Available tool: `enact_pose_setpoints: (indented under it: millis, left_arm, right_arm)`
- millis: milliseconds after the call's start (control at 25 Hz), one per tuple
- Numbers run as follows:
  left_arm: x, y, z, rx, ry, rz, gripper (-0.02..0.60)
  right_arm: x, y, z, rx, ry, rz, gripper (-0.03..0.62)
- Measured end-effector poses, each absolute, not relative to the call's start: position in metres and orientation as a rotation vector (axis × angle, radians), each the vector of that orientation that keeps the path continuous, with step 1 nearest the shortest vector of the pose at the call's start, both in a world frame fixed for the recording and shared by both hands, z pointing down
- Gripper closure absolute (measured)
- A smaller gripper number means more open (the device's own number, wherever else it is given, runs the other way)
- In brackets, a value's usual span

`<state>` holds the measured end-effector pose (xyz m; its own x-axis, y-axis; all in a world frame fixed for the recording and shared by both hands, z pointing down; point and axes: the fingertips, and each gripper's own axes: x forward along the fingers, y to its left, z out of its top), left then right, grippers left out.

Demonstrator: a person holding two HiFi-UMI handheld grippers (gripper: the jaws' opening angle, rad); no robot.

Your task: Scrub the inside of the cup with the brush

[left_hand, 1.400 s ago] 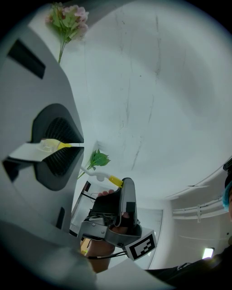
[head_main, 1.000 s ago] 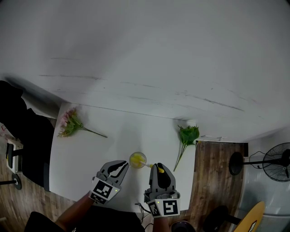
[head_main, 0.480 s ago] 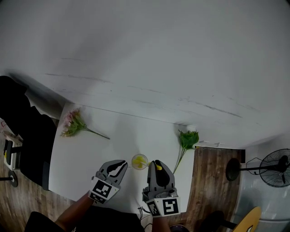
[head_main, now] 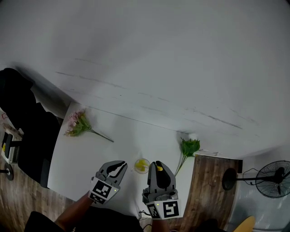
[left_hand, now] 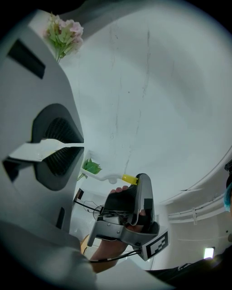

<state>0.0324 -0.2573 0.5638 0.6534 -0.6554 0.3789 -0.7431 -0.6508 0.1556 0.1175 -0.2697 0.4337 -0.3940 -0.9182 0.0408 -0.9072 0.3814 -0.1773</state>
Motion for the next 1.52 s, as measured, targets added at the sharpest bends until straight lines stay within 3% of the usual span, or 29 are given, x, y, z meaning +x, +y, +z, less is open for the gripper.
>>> enact_pose_setpoints:
  millis: [840,1520]
  left_arm:
    - [0.027,-0.268,0.582,2.520,-1.148,0.442,0.538]
    - [0.029,-0.264,0.569,2.553,-1.152,0.425,0.538]
  right_arm:
    - [0.096,-0.296,0.485,-1.650,2.577,-0.431,0.523]
    - [0.110,-0.289,0.470,-1.708,2.550,-0.381,0.530]
